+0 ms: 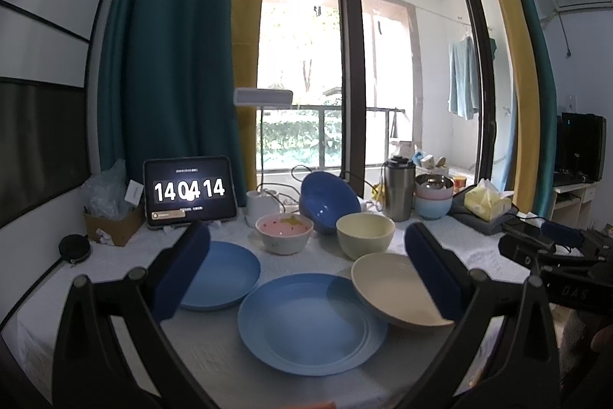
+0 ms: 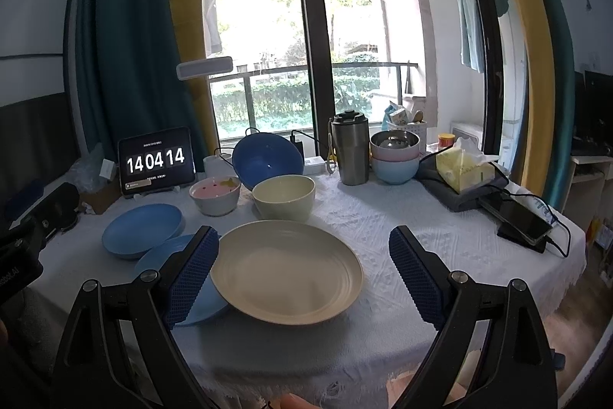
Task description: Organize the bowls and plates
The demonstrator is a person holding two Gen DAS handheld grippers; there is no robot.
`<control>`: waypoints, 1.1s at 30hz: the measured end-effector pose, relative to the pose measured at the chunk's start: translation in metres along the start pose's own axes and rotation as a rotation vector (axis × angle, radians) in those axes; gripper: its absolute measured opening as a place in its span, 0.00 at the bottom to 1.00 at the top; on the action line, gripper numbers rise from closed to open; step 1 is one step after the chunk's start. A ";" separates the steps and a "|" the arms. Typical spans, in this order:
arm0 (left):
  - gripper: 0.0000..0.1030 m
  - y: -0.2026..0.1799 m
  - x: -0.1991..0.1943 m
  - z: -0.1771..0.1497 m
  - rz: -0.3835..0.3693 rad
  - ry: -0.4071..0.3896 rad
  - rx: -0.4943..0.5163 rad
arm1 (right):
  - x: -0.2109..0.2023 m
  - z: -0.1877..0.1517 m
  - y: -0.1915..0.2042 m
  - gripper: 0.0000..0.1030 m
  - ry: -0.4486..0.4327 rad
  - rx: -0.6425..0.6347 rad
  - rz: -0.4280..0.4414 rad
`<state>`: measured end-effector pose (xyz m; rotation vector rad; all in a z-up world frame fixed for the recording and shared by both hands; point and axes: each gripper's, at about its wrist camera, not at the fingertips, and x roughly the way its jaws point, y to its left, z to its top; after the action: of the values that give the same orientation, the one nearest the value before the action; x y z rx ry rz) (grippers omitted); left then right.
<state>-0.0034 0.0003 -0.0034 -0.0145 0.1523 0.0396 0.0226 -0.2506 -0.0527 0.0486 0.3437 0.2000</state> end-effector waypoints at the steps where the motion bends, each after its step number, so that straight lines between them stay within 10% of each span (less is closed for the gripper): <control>1: 1.00 -0.001 0.000 -0.001 0.000 0.003 -0.001 | 0.001 0.000 0.000 0.90 0.002 0.002 0.000; 33: 1.00 -0.051 0.114 -0.049 -0.061 0.265 0.082 | 0.108 -0.056 -0.065 0.90 0.291 0.168 0.008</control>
<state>0.1037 -0.0474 -0.0685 0.0575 0.4179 -0.0297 0.1149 -0.2916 -0.1465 0.1877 0.6503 0.1855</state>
